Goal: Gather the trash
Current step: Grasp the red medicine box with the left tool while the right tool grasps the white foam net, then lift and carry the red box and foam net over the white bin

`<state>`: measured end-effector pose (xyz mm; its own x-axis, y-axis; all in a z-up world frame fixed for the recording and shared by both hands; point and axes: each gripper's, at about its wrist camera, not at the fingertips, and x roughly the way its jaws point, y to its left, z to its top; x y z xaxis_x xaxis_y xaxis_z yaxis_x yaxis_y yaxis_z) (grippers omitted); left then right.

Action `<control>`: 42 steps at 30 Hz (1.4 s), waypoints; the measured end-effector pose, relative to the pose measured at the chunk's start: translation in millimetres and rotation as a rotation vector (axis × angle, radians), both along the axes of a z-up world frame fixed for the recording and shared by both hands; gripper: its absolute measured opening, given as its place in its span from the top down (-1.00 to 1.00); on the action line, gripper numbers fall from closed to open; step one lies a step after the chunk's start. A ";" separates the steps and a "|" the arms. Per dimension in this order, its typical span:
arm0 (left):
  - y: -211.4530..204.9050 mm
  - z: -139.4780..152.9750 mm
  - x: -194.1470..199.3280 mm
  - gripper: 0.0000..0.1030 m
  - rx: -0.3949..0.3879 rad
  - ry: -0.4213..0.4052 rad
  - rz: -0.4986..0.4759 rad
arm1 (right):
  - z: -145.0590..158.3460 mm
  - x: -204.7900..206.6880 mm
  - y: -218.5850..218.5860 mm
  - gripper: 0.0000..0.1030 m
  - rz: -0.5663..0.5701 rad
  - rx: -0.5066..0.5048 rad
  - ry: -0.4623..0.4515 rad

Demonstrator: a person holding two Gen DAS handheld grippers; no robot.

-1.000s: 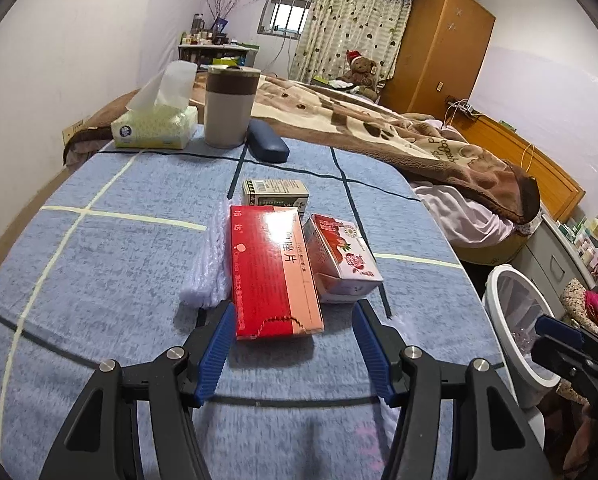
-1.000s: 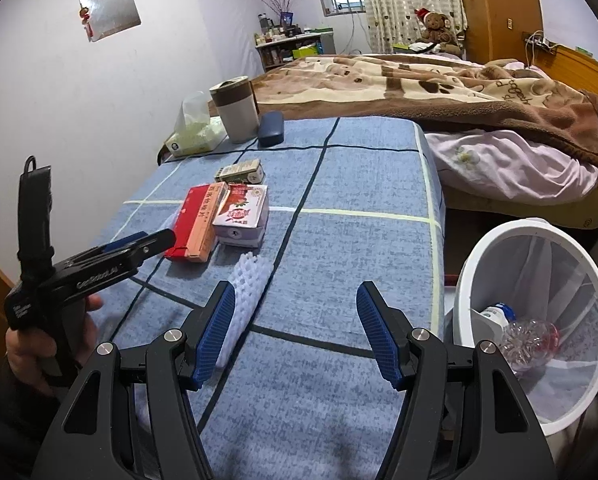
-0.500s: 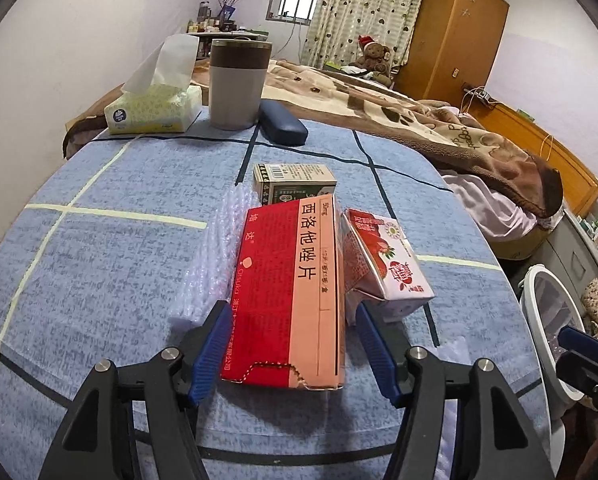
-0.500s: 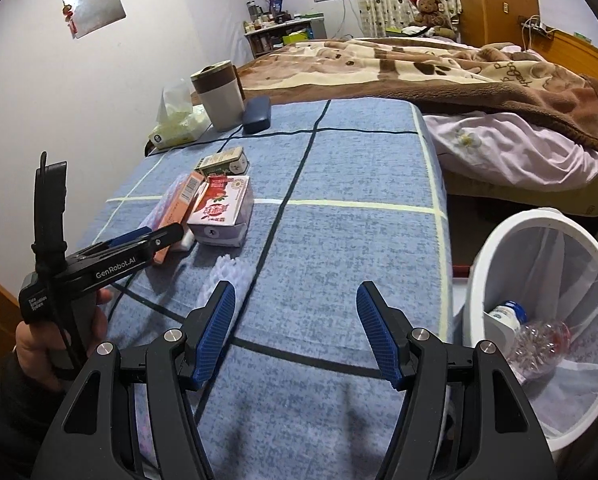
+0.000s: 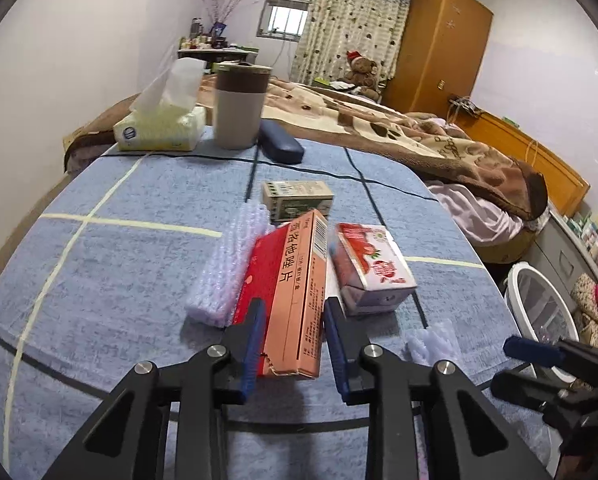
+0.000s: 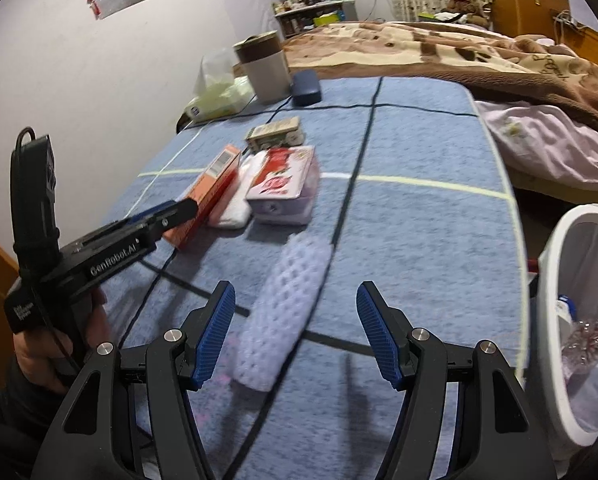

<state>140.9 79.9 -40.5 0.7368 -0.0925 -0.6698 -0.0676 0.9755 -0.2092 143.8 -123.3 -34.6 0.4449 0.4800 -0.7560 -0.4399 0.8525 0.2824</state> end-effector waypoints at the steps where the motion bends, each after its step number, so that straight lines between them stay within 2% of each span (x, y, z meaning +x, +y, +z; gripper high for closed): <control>1: 3.7 0.4 -1.2 0.41 -0.006 -0.002 0.008 | -2.7 0.6 2.3 -0.26 0.002 -0.007 0.009; 7: 23.1 2.2 -2.4 0.39 -0.011 -0.002 0.057 | -18.6 8.6 9.9 -0.26 -0.003 -0.041 0.066; 9: 28.4 1.1 -1.5 0.30 -0.012 0.003 0.070 | -22.4 10.5 11.3 -0.14 -0.004 -0.051 0.073; 11: 30.1 -1.1 -0.7 0.15 -0.011 0.007 0.065 | -25.6 12.0 11.2 0.07 -0.004 -0.050 0.084; 13: 29.2 -4.1 1.0 0.11 -0.011 0.018 0.046 | -25.1 10.8 9.7 0.20 -0.003 -0.043 0.072; 17: 26.6 -8.0 1.5 -0.10 0.001 0.014 0.020 | -24.9 10.7 5.8 0.27 -0.007 -0.044 0.062; 21: 28.4 -16.1 7.4 -0.11 -0.002 0.045 0.019 | -23.4 12.6 -0.5 0.36 -0.024 -0.047 0.051; 28: 23.1 -20.9 16.2 -0.16 0.033 0.056 0.011 | -23.6 16.6 -8.1 0.40 -0.042 -0.024 0.057; 30: 23.0 -22.4 19.3 -0.22 0.040 0.061 0.007 | -23.4 17.2 -9.0 0.40 -0.044 -0.022 0.056; 35: 26.7 -32.2 28.5 -0.28 0.005 0.112 -0.002 | -22.1 16.4 -14.2 0.40 -0.054 -0.018 0.053; 38: 25.4 -30.1 24.3 -0.28 -0.012 0.092 -0.002 | -20.9 15.1 -18.7 0.40 -0.063 -0.017 0.049; 42: 17.9 -23.6 15.5 -0.26 0.011 0.062 0.004 | -18.2 13.0 -22.1 0.42 -0.067 -0.010 0.038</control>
